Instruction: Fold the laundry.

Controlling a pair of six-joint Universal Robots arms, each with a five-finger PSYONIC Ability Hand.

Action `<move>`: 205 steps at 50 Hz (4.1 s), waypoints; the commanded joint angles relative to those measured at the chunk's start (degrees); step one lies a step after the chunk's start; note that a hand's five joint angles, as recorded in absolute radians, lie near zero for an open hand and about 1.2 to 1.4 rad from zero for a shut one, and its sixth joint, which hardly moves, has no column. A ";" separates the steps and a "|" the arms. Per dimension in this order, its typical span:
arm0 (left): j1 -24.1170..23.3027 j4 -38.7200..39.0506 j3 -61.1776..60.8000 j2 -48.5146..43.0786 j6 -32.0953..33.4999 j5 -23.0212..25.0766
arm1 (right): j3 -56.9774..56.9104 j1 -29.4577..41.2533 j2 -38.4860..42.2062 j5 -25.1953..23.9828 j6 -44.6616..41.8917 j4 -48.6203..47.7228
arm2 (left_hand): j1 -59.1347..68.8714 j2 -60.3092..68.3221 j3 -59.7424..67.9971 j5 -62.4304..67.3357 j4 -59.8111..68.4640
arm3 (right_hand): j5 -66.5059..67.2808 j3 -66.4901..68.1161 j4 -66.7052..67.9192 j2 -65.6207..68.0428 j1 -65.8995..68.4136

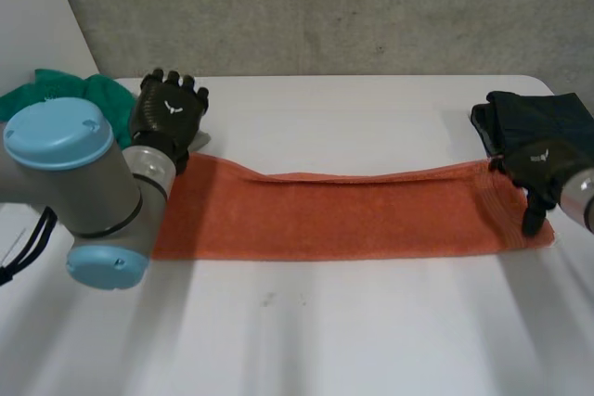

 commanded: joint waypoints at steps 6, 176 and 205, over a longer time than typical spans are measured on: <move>0.47 0.23 -2.50 -0.70 -2.40 1.76 | 10.14 -5.77 1.15 -6.34 -1.66 -12.77 | -0.73 -1.67 -2.09 -2.51 -1.42 | 6.22 6.75 6.74 7.09 7.01; -5.50 2.25 -20.78 17.31 -19.18 5.70 | 15.05 12.87 -5.97 -8.61 25.50 -17.00 | 0.45 -0.50 -0.91 -1.33 -0.24 | 5.89 6.43 6.42 6.76 6.69; -5.15 1.81 -20.60 18.54 -22.26 7.39 | 13.41 24.33 -2.19 7.55 -6.56 -29.13 | 0.78 -0.16 -0.57 -1.00 0.09 | 61.00 61.54 61.53 61.88 61.80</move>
